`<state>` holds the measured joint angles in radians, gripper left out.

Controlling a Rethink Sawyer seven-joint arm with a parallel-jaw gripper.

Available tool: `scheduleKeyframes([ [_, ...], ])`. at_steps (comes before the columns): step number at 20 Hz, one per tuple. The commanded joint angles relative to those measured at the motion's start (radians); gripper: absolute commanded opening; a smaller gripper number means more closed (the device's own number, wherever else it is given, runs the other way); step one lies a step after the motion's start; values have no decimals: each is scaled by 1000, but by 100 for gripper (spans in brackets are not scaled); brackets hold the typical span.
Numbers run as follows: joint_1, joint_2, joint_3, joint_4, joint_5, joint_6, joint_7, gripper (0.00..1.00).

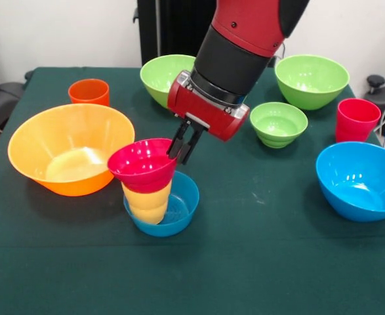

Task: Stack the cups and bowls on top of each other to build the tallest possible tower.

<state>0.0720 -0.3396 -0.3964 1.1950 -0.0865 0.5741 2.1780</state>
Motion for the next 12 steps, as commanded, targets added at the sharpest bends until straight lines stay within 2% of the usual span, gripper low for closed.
scheduleKeyframes([
  [1,16,67,51,-59,-7,79,81,0],
  [8,28,77,37,-72,-1,99,86,0],
  [12,11,71,63,-67,9,105,54,0],
])
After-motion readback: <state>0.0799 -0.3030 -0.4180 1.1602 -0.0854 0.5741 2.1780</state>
